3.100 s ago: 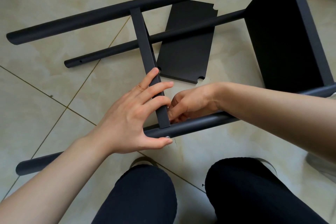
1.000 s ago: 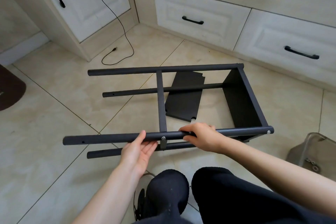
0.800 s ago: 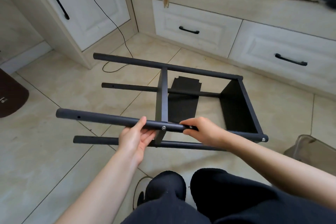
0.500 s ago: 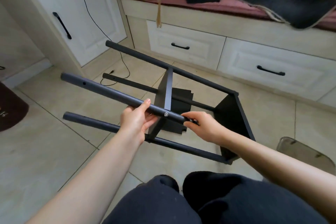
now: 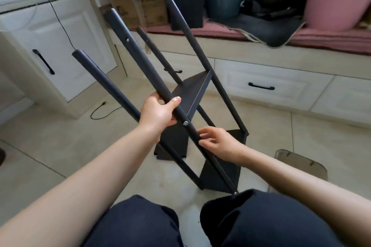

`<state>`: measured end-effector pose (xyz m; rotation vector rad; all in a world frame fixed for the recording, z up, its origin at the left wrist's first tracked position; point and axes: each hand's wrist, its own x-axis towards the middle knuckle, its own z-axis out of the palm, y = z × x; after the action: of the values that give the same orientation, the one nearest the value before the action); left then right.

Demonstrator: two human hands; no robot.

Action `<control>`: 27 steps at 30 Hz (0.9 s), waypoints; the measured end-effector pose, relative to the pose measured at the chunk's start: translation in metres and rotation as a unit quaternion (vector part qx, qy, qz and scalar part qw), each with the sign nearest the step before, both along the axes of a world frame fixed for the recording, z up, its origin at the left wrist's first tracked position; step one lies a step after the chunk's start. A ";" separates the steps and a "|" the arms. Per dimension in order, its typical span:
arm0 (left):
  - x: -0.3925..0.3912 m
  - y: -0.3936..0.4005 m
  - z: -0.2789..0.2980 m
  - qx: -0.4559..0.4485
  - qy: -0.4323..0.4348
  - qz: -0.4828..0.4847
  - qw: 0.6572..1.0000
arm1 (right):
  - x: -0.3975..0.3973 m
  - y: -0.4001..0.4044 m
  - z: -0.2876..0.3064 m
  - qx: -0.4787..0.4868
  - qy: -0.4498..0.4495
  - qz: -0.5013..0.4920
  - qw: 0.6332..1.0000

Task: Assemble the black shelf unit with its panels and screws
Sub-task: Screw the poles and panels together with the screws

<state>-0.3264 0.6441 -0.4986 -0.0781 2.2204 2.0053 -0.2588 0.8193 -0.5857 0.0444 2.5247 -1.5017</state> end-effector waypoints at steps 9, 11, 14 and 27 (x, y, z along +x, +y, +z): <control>0.011 0.021 0.012 -0.116 0.084 -0.097 0.985 | 0.026 0.059 0.014 -0.074 -0.035 -0.070 0.994; 0.015 0.024 0.012 -0.138 0.110 -0.118 0.977 | 0.031 0.080 0.016 -0.062 -0.036 -0.116 0.991; 0.021 0.031 0.011 -0.165 0.146 -0.157 0.963 | 0.032 0.109 0.023 -0.027 -0.037 -0.173 0.984; 0.032 0.035 0.006 -0.243 0.205 -0.254 0.914 | -0.024 0.176 0.079 0.045 0.100 -0.401 0.909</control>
<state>-0.2943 0.6787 -0.4924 0.8458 2.5733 1.2474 -0.2826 0.9953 -0.5062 1.1207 2.9054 -1.6829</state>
